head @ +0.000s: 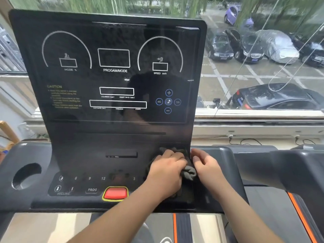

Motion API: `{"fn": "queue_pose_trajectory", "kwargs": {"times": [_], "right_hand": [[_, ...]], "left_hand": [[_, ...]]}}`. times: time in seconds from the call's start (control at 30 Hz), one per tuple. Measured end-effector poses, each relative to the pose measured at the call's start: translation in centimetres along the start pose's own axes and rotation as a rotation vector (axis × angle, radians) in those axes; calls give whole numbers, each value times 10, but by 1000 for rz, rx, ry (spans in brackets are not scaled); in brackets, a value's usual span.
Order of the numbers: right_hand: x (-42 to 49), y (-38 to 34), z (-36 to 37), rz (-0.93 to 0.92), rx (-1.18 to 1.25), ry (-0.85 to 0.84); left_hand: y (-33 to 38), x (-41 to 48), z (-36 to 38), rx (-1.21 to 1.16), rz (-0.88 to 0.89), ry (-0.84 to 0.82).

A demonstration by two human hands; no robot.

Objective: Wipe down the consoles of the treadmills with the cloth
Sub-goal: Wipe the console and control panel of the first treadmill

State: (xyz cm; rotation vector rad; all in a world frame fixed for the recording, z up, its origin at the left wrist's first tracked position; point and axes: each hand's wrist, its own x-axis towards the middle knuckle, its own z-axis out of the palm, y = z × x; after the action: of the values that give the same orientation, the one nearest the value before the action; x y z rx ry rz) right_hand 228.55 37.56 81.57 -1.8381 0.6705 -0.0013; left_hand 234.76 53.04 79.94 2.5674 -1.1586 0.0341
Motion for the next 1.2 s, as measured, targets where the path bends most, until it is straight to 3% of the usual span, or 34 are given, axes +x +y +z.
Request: {"fn": "queue_pose_trajectory", "kwargs": {"times": [0.13, 0.2, 0.27, 0.37, 0.53, 0.63, 0.73, 0.9, 0.97, 1.1, 1.2], "right_hand": [[-2, 4, 6, 20, -73, -39], [-4, 5, 5, 40, -13, -39], [-6, 6, 3, 57, 49, -46], [-10, 13, 4, 66, 93, -77], [-11, 18, 8, 47, 86, -80], [-10, 20, 6, 34, 73, -76], [-9, 20, 3, 7, 53, -75], [-11, 20, 7, -9, 51, -76], [-10, 21, 8, -4, 71, -42], [-10, 21, 7, 4, 62, -52], [-13, 22, 9, -25, 48, -66]], "left_hand": [[-23, -2, -4, 106, -145, 53], [-5, -5, 1, 44, -224, 73], [9, -12, 11, -70, -127, 91], [-18, -5, 5, -25, 145, 17], [-19, 6, -1, 11, -75, 107], [-5, -8, 7, -123, 30, 86], [-23, 1, -5, -77, 172, -13], [-10, -3, 13, -107, -132, 164], [10, -20, 23, -163, -98, 191], [0, -34, 13, -146, 176, 12], [-35, -31, 3, -63, 107, 43]]}}
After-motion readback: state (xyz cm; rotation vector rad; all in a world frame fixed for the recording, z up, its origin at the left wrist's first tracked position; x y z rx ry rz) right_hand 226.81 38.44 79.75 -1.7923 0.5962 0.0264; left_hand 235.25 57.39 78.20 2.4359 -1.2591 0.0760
